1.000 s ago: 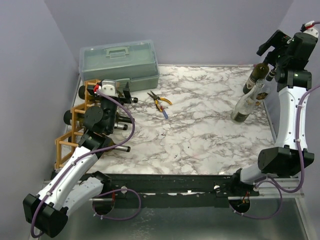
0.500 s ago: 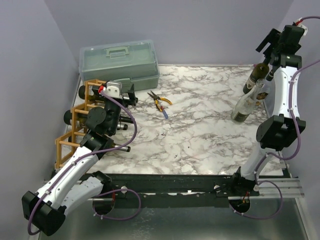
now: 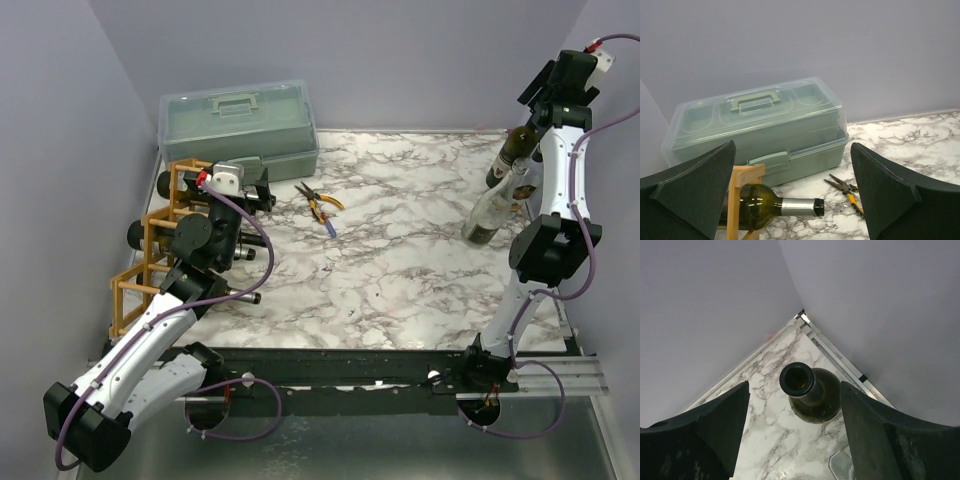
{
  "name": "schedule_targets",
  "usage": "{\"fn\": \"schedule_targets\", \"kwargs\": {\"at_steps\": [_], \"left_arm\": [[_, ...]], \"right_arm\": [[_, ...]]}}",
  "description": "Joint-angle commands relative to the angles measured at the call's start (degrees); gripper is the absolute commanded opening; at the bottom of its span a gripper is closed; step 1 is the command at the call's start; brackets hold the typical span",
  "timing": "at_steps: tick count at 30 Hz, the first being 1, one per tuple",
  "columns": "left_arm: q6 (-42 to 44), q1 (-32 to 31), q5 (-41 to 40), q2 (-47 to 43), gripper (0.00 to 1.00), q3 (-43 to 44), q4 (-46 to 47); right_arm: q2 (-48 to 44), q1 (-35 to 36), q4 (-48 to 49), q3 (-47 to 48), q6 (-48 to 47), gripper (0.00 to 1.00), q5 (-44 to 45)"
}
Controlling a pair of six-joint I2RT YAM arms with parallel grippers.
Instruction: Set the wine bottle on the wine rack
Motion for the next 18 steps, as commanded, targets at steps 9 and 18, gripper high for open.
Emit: {"fn": "schedule_targets", "kwargs": {"at_steps": [9, 18], "left_arm": [[0.04, -0.66, 0.46, 0.53, 0.99, 0.13, 0.67], [-0.27, -0.68, 0.87, 0.22, 0.98, 0.13, 0.65]], "right_arm": [[6.58, -0.25, 4.65, 2.7, -2.6, 0.73, 4.74], [10.11, -0.24, 5.44, 4.34, -3.41, 0.67, 4.34]]}}
